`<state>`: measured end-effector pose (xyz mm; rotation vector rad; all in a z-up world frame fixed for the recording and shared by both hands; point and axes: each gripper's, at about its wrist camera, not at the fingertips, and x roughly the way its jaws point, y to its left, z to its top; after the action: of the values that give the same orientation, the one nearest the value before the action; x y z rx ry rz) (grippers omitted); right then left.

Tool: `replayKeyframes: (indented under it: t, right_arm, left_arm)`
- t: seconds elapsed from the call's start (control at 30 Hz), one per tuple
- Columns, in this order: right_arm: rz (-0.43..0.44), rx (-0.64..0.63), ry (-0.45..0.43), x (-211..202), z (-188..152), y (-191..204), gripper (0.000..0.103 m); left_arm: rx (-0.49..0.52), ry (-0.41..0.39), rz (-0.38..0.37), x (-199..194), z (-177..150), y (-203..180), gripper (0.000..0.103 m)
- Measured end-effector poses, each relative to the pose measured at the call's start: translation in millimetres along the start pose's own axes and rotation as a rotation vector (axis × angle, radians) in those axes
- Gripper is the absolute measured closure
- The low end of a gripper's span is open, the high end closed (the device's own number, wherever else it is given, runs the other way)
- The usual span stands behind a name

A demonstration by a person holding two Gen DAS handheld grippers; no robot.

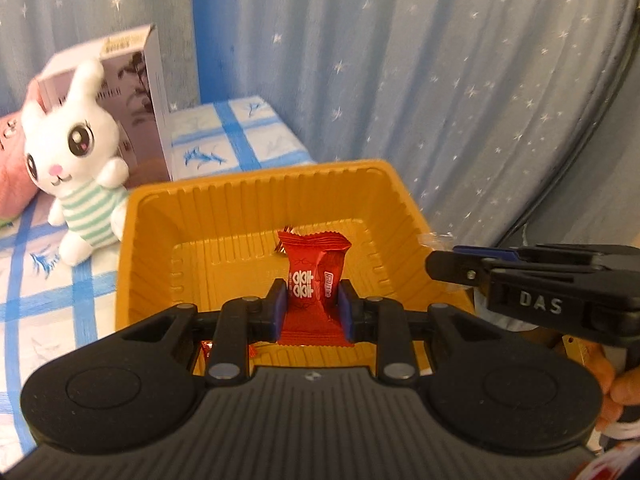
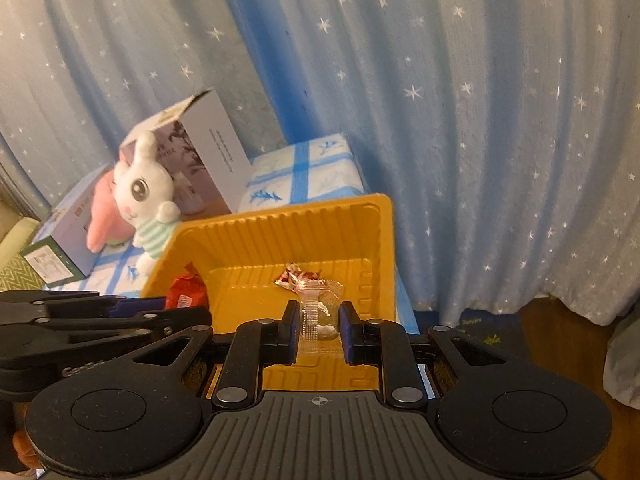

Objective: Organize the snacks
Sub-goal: 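Open both tools, releasing the red packet and clear cake into the tray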

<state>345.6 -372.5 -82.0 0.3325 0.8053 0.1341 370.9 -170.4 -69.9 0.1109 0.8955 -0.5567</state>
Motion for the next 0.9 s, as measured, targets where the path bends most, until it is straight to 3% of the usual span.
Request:
replayKeyframes:
  t: [0.47, 0.9]
  right_arm:
    - [-0.01, 0.008, 0.023, 17, 2, -9, 0.082]
    - [-0.009, -0.008, 0.039, 31, 5, -2, 0.082]
  left_arm:
    - [-0.03, 0.086, 0.016, 41, 0, 4, 0.078]
    - [-0.055, 0.059, 0.034, 29, 1, 26, 0.078]
